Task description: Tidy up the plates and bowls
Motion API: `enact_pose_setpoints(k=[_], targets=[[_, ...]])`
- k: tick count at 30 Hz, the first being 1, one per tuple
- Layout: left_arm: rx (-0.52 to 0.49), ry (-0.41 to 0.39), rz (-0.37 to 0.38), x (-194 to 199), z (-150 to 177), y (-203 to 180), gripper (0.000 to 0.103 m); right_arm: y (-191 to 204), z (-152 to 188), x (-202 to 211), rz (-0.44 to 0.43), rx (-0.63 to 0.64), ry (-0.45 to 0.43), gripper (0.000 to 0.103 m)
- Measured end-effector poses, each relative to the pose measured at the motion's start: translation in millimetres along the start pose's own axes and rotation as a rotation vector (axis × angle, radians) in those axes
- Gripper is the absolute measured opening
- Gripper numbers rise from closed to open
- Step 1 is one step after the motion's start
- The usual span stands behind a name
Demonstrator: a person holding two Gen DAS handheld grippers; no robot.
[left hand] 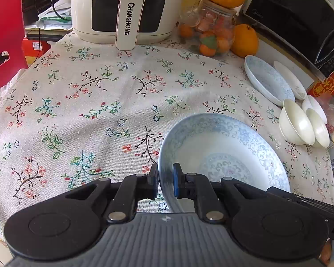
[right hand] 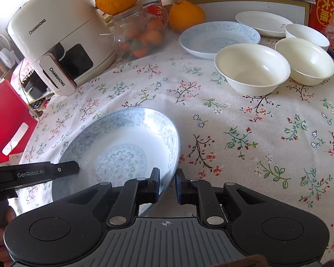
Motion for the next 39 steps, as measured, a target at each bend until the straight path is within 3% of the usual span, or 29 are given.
enact_pose_setpoints(k=[4,14,19,24,29,32,39], targets=[[0.005,0.024,-0.010,-4.8,2.5,1.7,0.011,-4.7,1.5,-6.3,-0.005,-0.040,0.044,0.015],[0.018,0.008,-0.017,-2.6,-5.4,5.2,0.010,-11.6,-5.8,-0.3,0.002,-0.081,0.042,0.017],[0.061,0.010,0.008,-2.1,-10.8,12.5,0.011,-20.6,-7.5,0.9,-0.007,-0.135,0.050,0.025],[0.054,-0.017,-0.010,2.8,-15.1,10.2,0.011,-20.3,-15.4,16.4,-0.026,-0.119,0.007,0.025],[0.046,-0.089,-0.070,10.7,-28.6,8.4,0.012,-27.6,-29.2,35.0,-0.008,-0.102,-0.055,0.035],[0.043,-0.110,-0.077,13.4,-34.1,4.3,0.016,-38.4,-38.9,43.4,0.003,-0.134,-0.080,0.040],[0.003,-0.141,-0.071,16.5,-44.1,-17.5,0.029,-71.6,-64.3,69.3,-0.015,-0.249,-0.158,0.041]])
Point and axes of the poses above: each gripper's, at about its wrist camera, not at the fingertips, and x roughly against the way its jaws point, y to its left, z to its underside, the point moved 3 cm from there along -x, roughly the way its jaws point, and after that the axes turned 8 degrees about -z, right-handed, at the moved point
